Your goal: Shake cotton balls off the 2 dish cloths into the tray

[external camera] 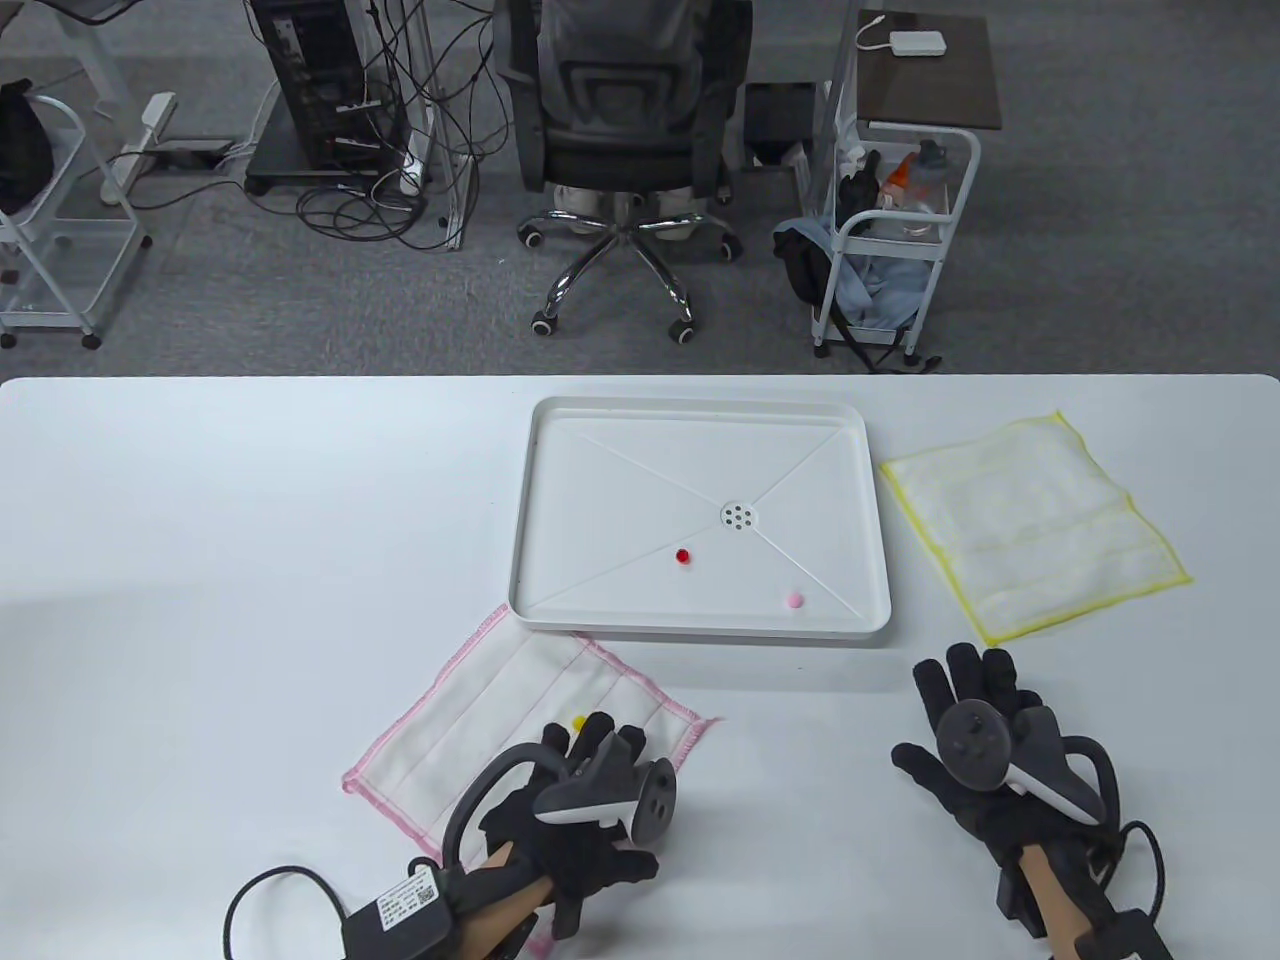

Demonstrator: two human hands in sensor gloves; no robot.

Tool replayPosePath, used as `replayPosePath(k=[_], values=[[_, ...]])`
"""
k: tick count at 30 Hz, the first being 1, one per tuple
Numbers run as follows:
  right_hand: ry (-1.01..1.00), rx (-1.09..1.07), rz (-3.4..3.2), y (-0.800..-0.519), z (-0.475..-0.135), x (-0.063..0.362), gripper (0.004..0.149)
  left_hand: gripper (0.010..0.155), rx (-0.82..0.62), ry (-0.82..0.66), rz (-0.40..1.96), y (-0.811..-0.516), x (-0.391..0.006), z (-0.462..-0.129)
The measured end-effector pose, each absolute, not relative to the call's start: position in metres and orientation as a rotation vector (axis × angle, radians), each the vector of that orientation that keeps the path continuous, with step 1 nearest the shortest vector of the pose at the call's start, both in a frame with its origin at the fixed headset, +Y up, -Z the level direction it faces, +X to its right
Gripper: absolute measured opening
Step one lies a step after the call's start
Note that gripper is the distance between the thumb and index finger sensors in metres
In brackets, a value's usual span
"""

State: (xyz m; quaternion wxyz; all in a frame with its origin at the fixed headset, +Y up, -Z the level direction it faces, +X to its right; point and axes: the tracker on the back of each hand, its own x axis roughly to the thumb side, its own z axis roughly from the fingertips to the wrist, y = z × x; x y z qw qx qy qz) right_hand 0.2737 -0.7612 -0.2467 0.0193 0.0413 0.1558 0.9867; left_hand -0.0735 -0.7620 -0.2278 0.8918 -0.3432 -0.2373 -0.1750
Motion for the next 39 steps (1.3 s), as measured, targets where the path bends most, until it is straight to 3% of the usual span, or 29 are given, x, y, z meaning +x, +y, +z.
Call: replayPosePath(k=[20, 34, 39], values=[[0.466, 0.058, 3.013, -0.76, -0.248, 0.286, 0.079, 0.074, -0.708, -0.622, -0.396, -0.764, 0.01, -0.235], [0.522, -0.285, 2.883, -0.776, -0.259, 0.337, 0.077, 0.073, -0.727, -0.664, -0.365, -0.764, 0.088, -0.246], [0.484, -0.28, 2.878, -0.774, -0.258, 0.338, 0.077, 0.079, -0.698, -0.673, -0.269, -0.742, 0.079, -0.25]])
